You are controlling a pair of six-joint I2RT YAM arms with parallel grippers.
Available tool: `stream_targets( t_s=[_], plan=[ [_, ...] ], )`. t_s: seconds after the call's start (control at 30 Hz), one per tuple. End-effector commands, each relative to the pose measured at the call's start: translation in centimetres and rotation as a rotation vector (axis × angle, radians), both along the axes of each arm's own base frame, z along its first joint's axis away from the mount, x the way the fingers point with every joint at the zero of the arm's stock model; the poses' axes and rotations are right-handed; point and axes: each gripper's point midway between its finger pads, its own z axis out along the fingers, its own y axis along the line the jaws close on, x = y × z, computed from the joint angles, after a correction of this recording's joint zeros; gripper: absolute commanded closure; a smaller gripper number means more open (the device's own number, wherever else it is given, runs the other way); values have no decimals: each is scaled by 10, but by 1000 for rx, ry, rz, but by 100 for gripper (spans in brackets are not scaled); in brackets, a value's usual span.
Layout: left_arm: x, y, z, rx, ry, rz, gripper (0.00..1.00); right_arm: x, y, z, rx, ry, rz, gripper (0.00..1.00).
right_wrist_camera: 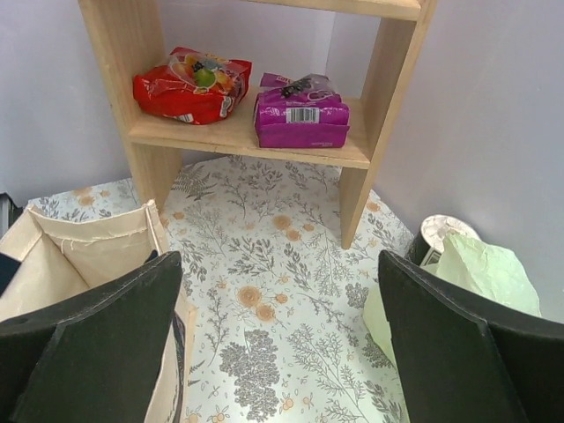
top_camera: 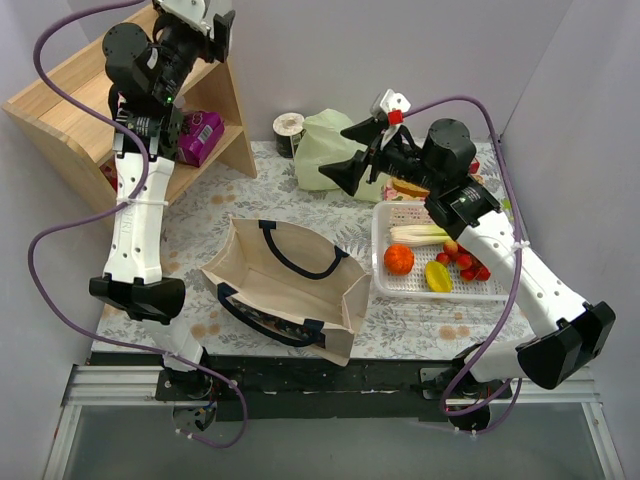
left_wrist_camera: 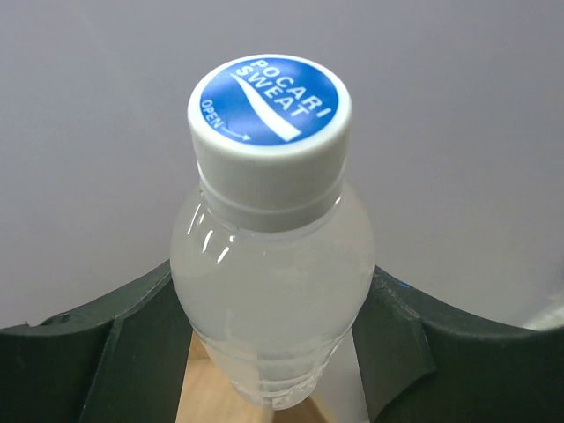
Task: Untie the knot of the grocery bags and take out the mixed food
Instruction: Pick up the bottle from the center of the board, then place the bottle on the shelf.
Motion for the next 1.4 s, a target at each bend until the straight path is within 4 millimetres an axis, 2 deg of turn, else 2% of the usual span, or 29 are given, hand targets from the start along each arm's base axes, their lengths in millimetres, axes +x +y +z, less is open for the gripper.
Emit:
stream_targets(
  t_s=[0.0,0.07,0.2,0.33,0.47,0.6,0.63,0.93,1.13,1.37],
  plan=[
    [-37,51,84,27,-325,259,100,-8,-8,17,36,-60,-6,2],
    [-38,68,90,10,-337,328,100,-10,-9,15,34,-56,-9,3],
    [-47,89,99,-49,-342,420,100,-11,-12,8,23,-49,-18,3],
    [-35,110,82,-81,-266,516,100,-11,-13,3,16,-39,-24,2],
    [-31,142,73,-168,-213,582,100,-12,-11,-1,12,-26,-16,2],
    [-26,158,67,-219,-188,589,100,-10,-11,-4,8,-19,-25,2],
    [-29,173,67,-271,-186,593,100,-8,-12,-5,9,-16,-31,3],
    [-1,187,37,-314,-93,570,100,-10,-13,-13,-3,3,-32,3],
    [19,206,17,-360,-29,547,100,-9,-14,-19,-16,12,-37,2],
    [32,215,3,-365,5,531,100,-9,-14,-23,-25,15,-35,3]
  ],
)
